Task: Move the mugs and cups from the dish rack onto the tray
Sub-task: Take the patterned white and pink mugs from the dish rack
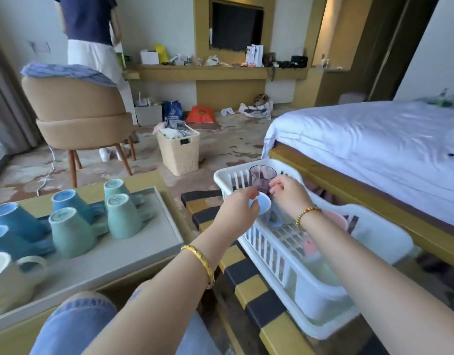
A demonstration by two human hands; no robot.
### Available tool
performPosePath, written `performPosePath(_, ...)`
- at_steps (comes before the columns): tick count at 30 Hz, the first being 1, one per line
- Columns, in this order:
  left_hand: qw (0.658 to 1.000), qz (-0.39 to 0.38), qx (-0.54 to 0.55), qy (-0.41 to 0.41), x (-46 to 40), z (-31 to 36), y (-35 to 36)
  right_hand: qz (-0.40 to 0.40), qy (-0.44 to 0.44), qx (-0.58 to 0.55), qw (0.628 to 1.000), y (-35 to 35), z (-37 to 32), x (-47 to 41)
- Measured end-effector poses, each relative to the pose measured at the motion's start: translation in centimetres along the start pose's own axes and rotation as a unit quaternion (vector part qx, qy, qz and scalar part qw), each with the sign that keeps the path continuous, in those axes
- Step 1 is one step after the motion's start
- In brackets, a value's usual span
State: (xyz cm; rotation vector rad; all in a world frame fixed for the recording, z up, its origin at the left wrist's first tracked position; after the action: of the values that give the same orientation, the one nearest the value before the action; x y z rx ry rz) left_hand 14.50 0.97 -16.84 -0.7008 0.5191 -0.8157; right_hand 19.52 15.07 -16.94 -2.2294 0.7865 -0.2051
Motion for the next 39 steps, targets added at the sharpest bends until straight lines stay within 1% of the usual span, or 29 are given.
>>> performPosePath(3, 0.999, -0.042, -0.021, -0.014, -1.0, 0.2, 2.2, -0.012, 0.029, 0.011, 0.999, 0.2, 2.3, 0.0)
performPosePath(6, 0.998, -0.043, -0.026, -0.037, -2.0, 0.1, 3.2, 0.000, 0.041, 0.038, 0.998, -0.7, 3.2, -0.2)
performPosePath(8, 0.996, -0.059, -0.043, -0.047, -2.9, 0.4, 4.0, 0.010, 0.069, 0.115, 0.991, -2.0, 4.0, -0.2)
performPosePath(10, 0.994, -0.087, -0.045, -0.045, -3.6, 1.4, 5.2, 0.002, 0.118, 0.219, 0.968, -3.1, 5.3, 0.2)
performPosePath(12, 0.993, -0.108, -0.027, -0.032, -3.7, 2.5, 6.8, -0.040, 0.174, 0.286, 0.941, -3.6, 6.9, 0.9)
performPosePath(14, 0.993, -0.109, -0.037, -0.024, -3.6, 2.8, 8.0, -0.088, 0.212, 0.308, 0.923, -3.7, 8.4, 1.3)
performPosePath(16, 0.992, -0.099, -0.076, -0.023, -3.5, 2.4, 8.4, -0.152, 0.227, 0.331, 0.903, -3.6, 9.2, 1.4)
performPosePath(18, 0.991, -0.089, -0.093, -0.026, -3.4, 2.1, 8.4, -0.222, 0.229, 0.359, 0.877, -3.4, 9.5, 1.5)
performPosePath(19, 0.991, -0.086, -0.094, -0.026, -3.3, 2.0, 8.3, -0.234, 0.230, 0.362, 0.873, -3.2, 9.7, 1.7)
performPosePath(25, 0.990, -0.094, -0.106, -0.022, -2.9, 1.9, 8.4, -0.203, 0.175, 0.337, 0.903, -2.0, 9.3, 1.8)
performPosePath(29, 0.989, -0.088, -0.119, -0.018, -2.6, 1.9, 8.1, -0.172, 0.188, 0.288, 0.923, -2.4, 9.2, 1.6)
performPosePath(31, 0.988, -0.090, -0.127, -0.011, -2.6, 2.0, 8.2, -0.137, 0.198, 0.219, 0.946, -3.1, 9.7, 1.5)
performPosePath(34, 0.989, -0.091, -0.115, -0.008, -2.7, 2.0, 8.3, -0.085, 0.203, 0.072, 0.973, -4.0, 10.0, 1.2)
performPosePath(37, 0.991, -0.085, -0.103, -0.010, -2.9, 1.8, 8.5, -0.056, 0.202, -0.035, 0.977, -4.3, 9.8, 1.0)
performPosePath(39, 0.993, -0.065, -0.099, -0.001, -3.0, 1.9, 8.8, -0.054, 0.207, -0.113, 0.970, -4.5, 9.7, 1.1)
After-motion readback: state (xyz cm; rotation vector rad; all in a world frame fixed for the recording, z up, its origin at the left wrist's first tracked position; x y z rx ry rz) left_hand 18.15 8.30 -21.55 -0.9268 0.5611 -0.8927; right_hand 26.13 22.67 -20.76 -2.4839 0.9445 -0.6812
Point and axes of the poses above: each hand's wrist, its own x-axis away from the middle knuckle, its own y-axis out of the palm, z = x × y, the point moved 4 cm from there along -x, towards the middle knuckle, and after that the axes turned 9 degrees about -z, right-handed, at the moved point
